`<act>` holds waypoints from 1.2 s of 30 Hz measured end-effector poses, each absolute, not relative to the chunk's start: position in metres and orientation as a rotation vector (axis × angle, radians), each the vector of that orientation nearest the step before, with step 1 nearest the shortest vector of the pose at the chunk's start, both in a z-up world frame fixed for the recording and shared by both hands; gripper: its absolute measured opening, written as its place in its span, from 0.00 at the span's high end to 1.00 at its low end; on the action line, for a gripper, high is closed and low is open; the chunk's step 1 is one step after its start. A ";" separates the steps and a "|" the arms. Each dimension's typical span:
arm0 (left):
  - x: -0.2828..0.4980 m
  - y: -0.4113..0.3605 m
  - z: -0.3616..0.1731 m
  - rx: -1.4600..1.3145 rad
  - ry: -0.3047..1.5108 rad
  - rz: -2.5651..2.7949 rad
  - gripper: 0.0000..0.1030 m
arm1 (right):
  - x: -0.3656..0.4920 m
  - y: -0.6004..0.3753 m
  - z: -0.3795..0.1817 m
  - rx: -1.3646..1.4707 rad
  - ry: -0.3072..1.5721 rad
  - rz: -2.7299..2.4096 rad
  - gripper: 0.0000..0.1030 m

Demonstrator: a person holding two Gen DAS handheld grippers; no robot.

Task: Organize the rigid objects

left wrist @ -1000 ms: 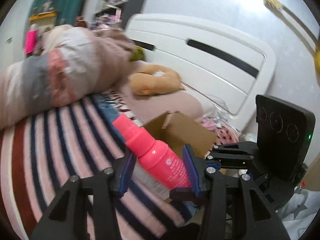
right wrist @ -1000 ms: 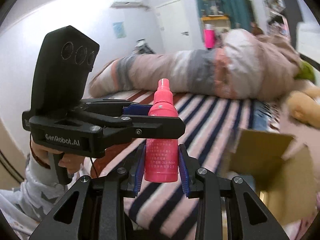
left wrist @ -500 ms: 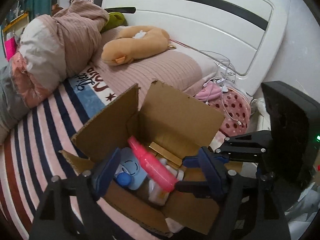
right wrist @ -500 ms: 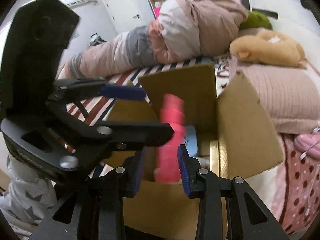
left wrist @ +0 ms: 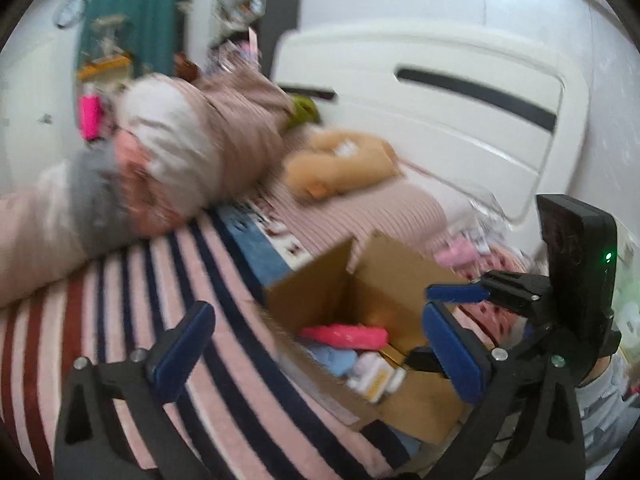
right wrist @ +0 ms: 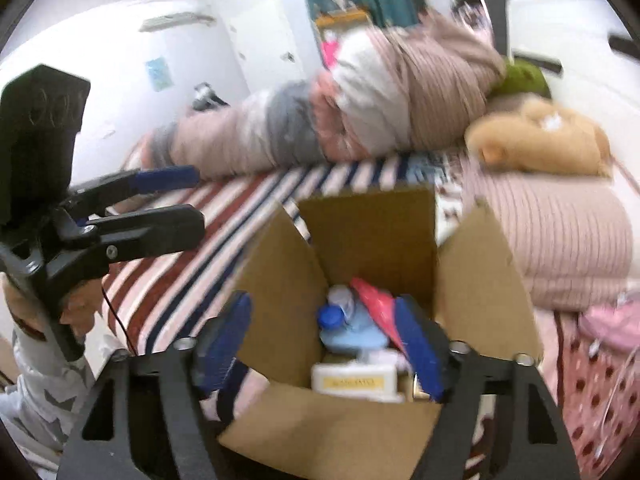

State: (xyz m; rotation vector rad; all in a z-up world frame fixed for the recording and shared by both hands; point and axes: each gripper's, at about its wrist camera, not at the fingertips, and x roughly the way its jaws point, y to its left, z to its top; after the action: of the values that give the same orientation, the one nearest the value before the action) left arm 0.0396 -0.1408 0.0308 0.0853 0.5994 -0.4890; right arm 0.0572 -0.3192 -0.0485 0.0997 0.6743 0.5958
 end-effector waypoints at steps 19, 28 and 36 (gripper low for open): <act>-0.022 -0.036 0.025 -0.047 0.435 -0.005 0.00 | 0.011 -0.283 0.013 -0.049 0.244 0.710 0.00; -0.021 -0.036 0.023 -0.039 0.434 0.021 0.00 | 0.012 -0.284 0.008 -0.042 0.263 0.714 0.00; -0.022 -0.036 0.024 -0.032 0.430 0.031 0.00 | 0.013 -0.284 0.006 -0.038 0.269 0.719 0.00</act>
State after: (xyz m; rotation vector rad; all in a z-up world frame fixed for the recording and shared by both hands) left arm -0.0218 -0.0356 0.0239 -0.0319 0.4299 0.0306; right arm 0.0126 -0.2844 0.0064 -0.0383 0.2690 0.7192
